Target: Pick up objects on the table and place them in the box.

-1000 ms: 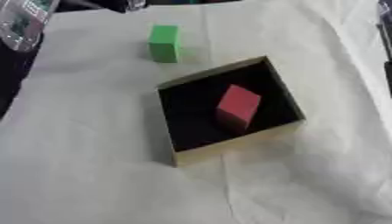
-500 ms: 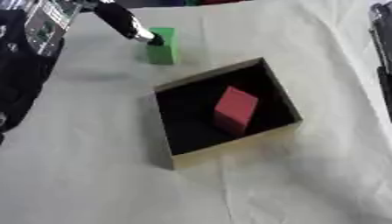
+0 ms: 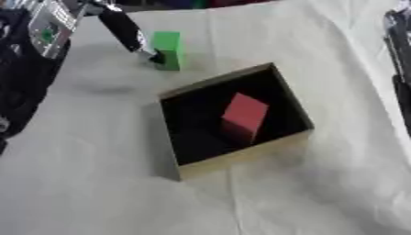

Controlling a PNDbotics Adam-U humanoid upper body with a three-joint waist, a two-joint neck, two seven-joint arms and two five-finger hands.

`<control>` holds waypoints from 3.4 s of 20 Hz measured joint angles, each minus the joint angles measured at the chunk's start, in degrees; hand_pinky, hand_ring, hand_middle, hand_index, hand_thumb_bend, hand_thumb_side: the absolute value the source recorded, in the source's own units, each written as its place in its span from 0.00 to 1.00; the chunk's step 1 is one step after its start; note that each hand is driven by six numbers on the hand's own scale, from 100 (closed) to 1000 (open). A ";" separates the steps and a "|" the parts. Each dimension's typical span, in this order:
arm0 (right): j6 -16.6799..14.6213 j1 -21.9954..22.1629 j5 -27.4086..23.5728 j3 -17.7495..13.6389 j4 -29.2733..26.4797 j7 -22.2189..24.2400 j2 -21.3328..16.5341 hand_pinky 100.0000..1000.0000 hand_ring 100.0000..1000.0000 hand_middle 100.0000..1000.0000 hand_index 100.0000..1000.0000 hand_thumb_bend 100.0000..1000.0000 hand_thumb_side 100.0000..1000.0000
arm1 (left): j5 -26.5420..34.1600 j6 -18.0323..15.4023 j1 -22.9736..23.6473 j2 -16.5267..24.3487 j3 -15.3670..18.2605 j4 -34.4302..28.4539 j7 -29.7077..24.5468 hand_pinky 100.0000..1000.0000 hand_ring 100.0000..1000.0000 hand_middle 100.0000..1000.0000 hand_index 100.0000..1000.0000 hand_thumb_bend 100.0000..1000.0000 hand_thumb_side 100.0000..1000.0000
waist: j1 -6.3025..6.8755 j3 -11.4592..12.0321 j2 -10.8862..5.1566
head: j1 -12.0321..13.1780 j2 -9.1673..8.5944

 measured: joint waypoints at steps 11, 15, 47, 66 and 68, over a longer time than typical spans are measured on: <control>0.21 0.29 -0.01 -0.02 0.01 -0.14 0.00 0.79 0.75 0.76 0.98 0.00 1.00 | -2.44 -0.04 -0.23 -0.97 0.13 2.59 -1.27 0.93 0.95 0.92 1.00 0.53 0.39 | 0.53 -1.06 1.16 | 0.88 -0.86; 0.34 0.28 0.03 -0.03 0.01 -0.20 -0.03 0.79 0.74 0.76 0.98 0.00 1.00 | -3.55 0.32 -0.23 -1.13 0.47 3.46 -0.82 0.93 0.95 0.92 1.00 0.54 0.39 | 0.59 -1.51 1.85 | 1.14 -1.16; 0.80 0.50 -1.02 -0.71 0.68 0.73 -0.63 0.80 0.74 0.74 0.98 0.00 1.00 | -12.43 2.91 -0.19 -1.95 3.95 9.70 10.13 0.65 0.54 0.46 0.66 0.23 0.09 | 0.95 -4.03 4.92 | 3.16 -3.80; 0.59 2.76 -1.12 -1.75 -0.06 0.13 -0.64 0.80 0.75 0.74 0.98 0.00 1.00 | 2.19 7.91 6.05 4.32 0.06 -28.08 9.81 0.56 0.43 0.39 0.61 0.00 0.09 | 0.84 -1.43 2.73 | 1.61 -1.96; 0.57 2.91 -0.94 -1.77 -0.37 0.14 -0.62 0.80 0.75 0.74 0.98 0.00 1.00 | 5.10 9.85 7.70 5.28 -0.77 -35.01 9.80 0.56 0.42 0.40 0.63 0.00 0.05 | 0.62 -0.97 2.70 | 1.35 -1.84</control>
